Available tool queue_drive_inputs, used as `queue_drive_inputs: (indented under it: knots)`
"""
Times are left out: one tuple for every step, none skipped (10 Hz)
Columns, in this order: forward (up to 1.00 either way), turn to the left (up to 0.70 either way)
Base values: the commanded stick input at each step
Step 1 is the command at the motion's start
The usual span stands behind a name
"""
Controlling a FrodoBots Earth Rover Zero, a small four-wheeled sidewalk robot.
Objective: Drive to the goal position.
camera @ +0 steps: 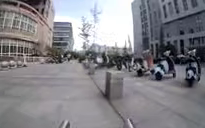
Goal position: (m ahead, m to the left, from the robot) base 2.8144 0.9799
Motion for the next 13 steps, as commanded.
queue_drive_inputs:
  knots:
    - [0.0,-0.45]
    - [0.0,-0.45]
    - [0.0,-0.45]
    - [0.0,-0.45]
    - [0.0,-0.45]
    - [0.0,-0.45]
    - [0.0,-0.45]
    - [0.0,-0.45]
    - [0.0,-0.45]
    - [0.0,-0.45]
    - [0.0,-0.45]
    - [0.0,-0.45]
    - [0.0,-0.45]
